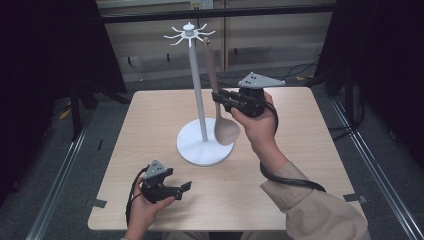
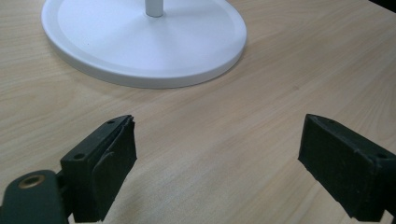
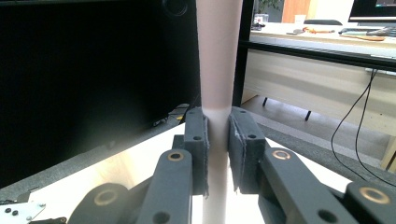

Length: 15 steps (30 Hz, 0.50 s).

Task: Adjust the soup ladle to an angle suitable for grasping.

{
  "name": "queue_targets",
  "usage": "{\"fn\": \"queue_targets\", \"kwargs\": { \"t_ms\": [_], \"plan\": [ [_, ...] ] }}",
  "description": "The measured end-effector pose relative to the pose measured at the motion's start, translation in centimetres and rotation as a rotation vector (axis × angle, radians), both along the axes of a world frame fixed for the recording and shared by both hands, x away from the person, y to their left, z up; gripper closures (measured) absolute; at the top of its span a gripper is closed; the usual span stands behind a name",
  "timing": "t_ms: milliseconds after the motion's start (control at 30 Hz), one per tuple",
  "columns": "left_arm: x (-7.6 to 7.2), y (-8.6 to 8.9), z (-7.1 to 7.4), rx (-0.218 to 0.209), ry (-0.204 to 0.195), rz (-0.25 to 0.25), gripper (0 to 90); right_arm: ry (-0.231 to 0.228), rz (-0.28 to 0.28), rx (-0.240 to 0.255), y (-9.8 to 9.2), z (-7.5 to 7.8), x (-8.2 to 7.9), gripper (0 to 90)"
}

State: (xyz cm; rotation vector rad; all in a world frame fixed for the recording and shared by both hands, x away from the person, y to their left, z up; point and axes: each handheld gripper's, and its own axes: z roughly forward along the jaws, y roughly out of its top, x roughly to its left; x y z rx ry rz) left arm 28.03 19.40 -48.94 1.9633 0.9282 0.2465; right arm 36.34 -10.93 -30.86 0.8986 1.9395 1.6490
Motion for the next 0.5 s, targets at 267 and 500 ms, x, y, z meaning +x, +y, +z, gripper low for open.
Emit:
{"fn": "queue_targets", "kwargs": {
  "t_ms": [267,500],
  "plan": [
    [0.0,0.0,0.07,0.002,-0.003,0.0,11.0,-0.004,-0.003,-0.004,0.4,-0.16,0.15,78.2],
    [-0.06,0.05,0.06,0.004,-0.004,0.001,11.0,0.004,-0.009,-0.008,0.76,-0.1,0.42,78.1]
  ]
}}
